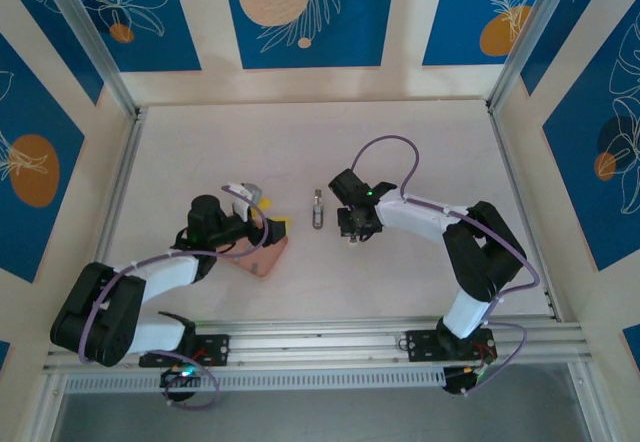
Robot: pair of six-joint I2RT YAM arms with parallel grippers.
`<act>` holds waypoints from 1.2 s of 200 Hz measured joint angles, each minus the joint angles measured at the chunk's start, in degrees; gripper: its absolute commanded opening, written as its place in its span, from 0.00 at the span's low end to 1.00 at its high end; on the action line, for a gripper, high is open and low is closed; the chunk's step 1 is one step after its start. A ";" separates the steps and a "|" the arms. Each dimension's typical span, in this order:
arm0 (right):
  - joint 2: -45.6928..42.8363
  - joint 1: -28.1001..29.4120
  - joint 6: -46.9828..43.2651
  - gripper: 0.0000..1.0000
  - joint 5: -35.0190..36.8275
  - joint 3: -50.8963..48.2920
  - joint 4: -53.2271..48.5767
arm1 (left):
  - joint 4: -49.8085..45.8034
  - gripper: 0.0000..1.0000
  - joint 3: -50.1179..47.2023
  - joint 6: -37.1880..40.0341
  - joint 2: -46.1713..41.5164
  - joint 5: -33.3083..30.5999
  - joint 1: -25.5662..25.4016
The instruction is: Load the staples into the stapler
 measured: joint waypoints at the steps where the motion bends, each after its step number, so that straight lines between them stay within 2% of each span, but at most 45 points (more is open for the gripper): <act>1: 0.00 0.00 0.00 0.14 0.00 0.00 0.00 | -0.02 0.92 0.00 0.00 0.00 0.00 0.00; 183: 0.90 -0.04 0.68 0.14 -0.26 -0.46 0.20 | -0.02 0.92 0.00 0.00 0.00 0.00 0.00; 201: 0.87 -0.04 0.87 0.16 -0.44 -0.76 0.24 | -0.02 0.92 0.00 0.00 0.00 -0.02 0.00; 226: 0.85 -0.04 1.22 0.26 -0.63 -1.05 0.59 | -0.02 0.92 0.00 0.00 0.00 -0.02 0.00; 240: 0.83 0.02 1.33 0.28 -0.63 -1.07 0.55 | 0.00 0.92 0.00 0.00 0.00 -0.02 0.00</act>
